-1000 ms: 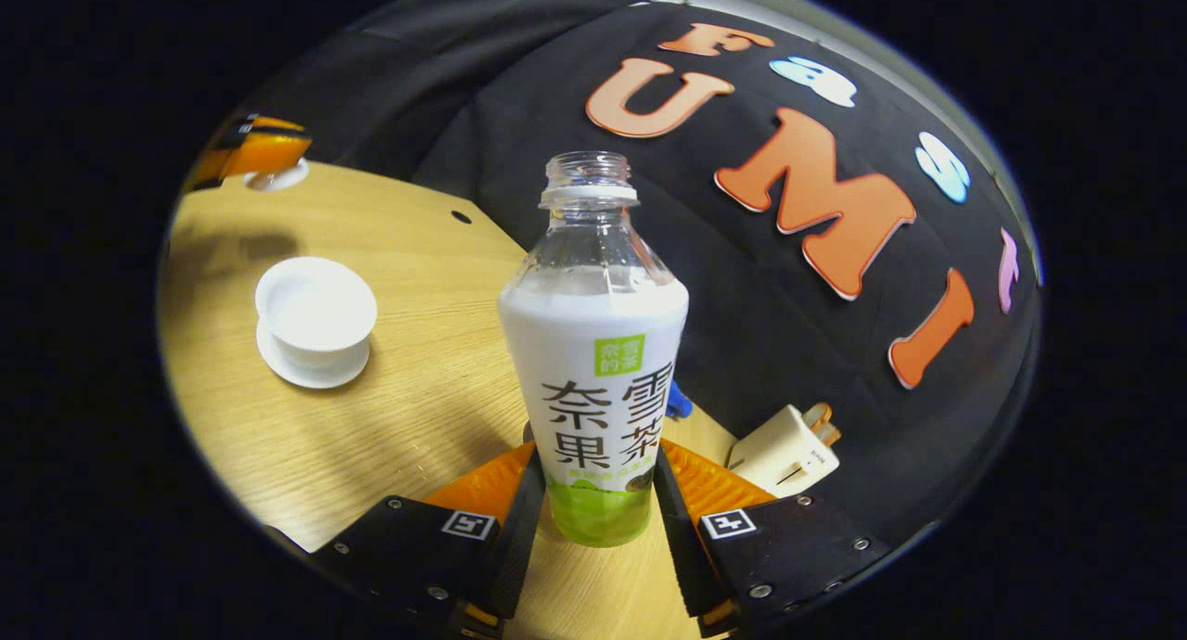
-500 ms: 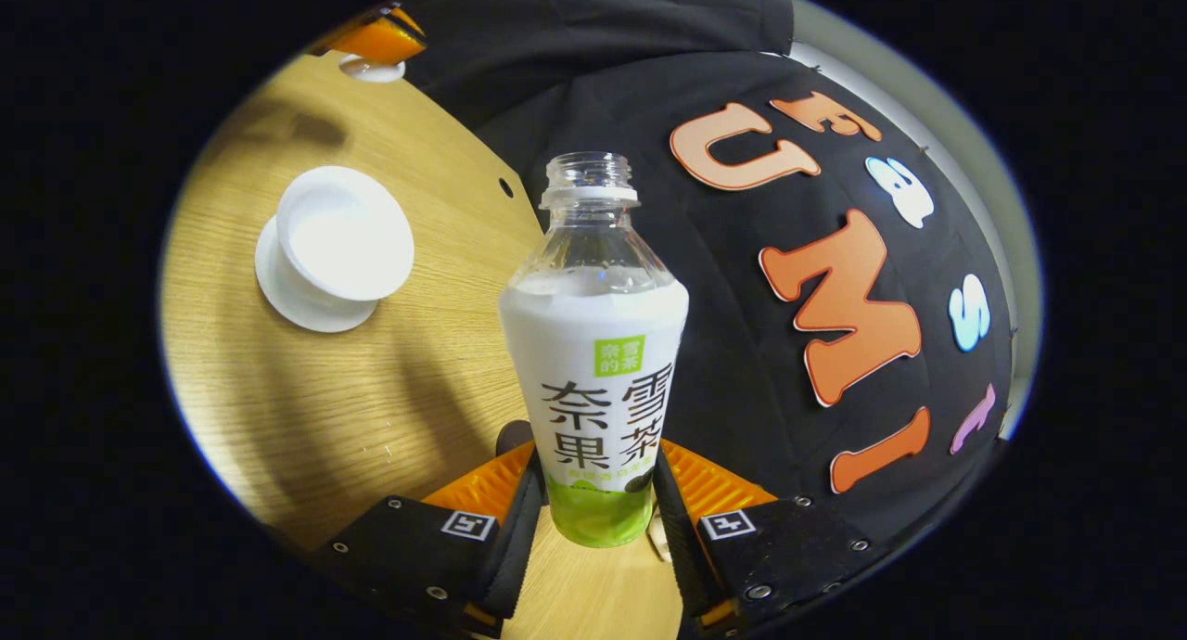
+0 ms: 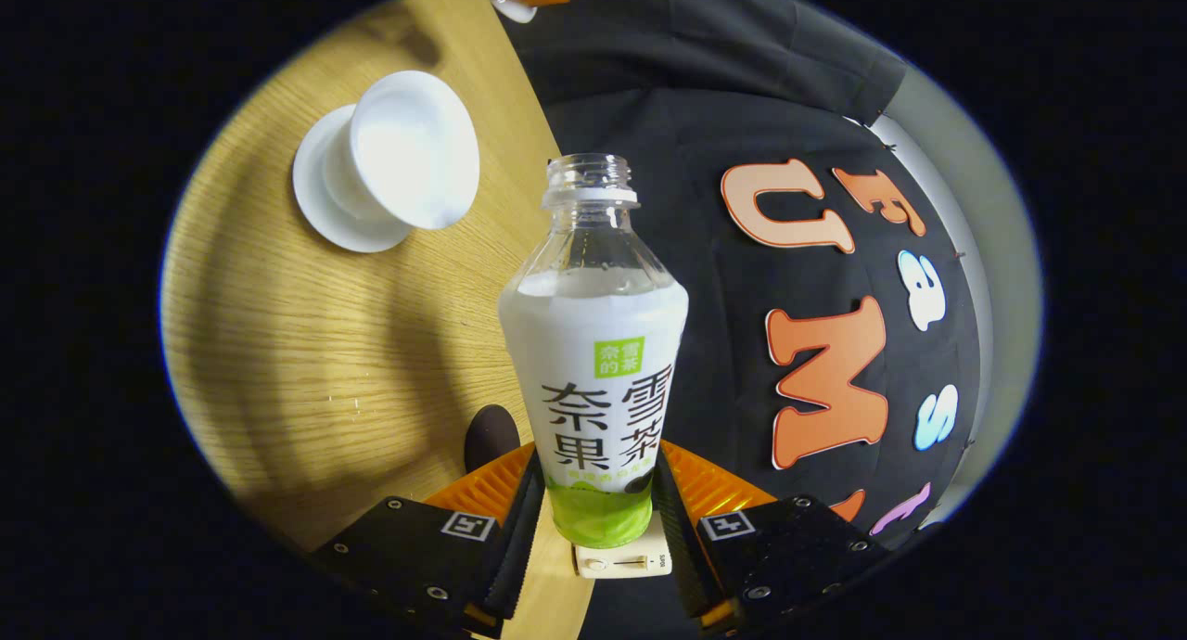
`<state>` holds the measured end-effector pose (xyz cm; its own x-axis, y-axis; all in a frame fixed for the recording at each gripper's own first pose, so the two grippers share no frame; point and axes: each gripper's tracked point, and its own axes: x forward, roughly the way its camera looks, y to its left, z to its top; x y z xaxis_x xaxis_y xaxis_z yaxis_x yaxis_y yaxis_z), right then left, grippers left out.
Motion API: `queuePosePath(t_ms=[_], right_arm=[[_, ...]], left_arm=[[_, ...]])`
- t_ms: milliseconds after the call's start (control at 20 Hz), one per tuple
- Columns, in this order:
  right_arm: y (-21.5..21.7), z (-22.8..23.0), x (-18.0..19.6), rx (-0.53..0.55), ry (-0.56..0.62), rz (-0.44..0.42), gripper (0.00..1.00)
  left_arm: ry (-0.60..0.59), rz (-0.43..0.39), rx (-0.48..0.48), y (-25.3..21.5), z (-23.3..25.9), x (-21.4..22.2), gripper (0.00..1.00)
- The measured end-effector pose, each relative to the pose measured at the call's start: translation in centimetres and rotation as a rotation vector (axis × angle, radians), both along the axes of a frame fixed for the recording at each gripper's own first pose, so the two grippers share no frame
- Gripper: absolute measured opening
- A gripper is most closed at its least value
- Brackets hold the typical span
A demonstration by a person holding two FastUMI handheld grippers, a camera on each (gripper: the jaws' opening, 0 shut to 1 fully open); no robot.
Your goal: Open the teacup lid with one hand, grasp the water bottle and pour water into the teacup with the other hand; after pouring, place the water bottle on the coaster and then close the teacup lid.
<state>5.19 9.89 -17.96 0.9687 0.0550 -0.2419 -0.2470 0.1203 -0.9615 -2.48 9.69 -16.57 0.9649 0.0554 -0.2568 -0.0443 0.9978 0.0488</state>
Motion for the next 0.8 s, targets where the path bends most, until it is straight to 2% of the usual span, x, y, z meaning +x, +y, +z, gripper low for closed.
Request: queuePosePath(t_ms=[50, 100, 300, 400, 450, 500, 550, 600, 800], right_arm=[[-0.1, 0.0, 0.0, -0.024, -0.010, 0.006, 0.66], [-0.1, 0.1, -0.1, -0.052, -0.024, 0.014, 0.66], [0.1, 0.5, -0.2, -0.136, -0.061, 0.051, 0.66], [0.3, 0.8, -0.1, -0.170, -0.084, 0.075, 0.66], [0.3, 0.8, -0.1, -0.187, -0.097, 0.084, 0.66], [0.3, 0.9, -0.2, -0.202, -0.104, 0.091, 0.66], [0.4, 0.9, -0.2, -0.211, -0.107, 0.098, 0.66], [0.5, 1.0, -0.2, -0.220, -0.111, 0.106, 0.66], [0.9, 1.3, -0.4, -0.257, -0.134, 0.136, 0.66]], left_arm=[[0.001, -0.001, 0.000, 0.0, 0.0, 0.0, 0.26], [0.000, -0.002, -0.001, 0.1, -0.1, 0.0, 0.29], [0.011, 0.000, -0.019, 0.2, -0.2, 0.2, 0.26], [-0.001, -0.005, -0.017, 0.2, 0.2, 0.4, 0.29], [-0.004, -0.007, -0.014, 0.3, 0.4, 0.5, 0.26], [-0.003, -0.007, -0.014, 0.4, 0.3, 0.5, 0.29], [-0.001, -0.004, -0.018, 0.5, 0.3, 0.5, 0.26], [0.000, -0.003, -0.023, 0.5, 0.3, 0.5, 0.29], [0.007, 0.001, -0.026, 0.9, 0.0, 0.3, 0.29]])
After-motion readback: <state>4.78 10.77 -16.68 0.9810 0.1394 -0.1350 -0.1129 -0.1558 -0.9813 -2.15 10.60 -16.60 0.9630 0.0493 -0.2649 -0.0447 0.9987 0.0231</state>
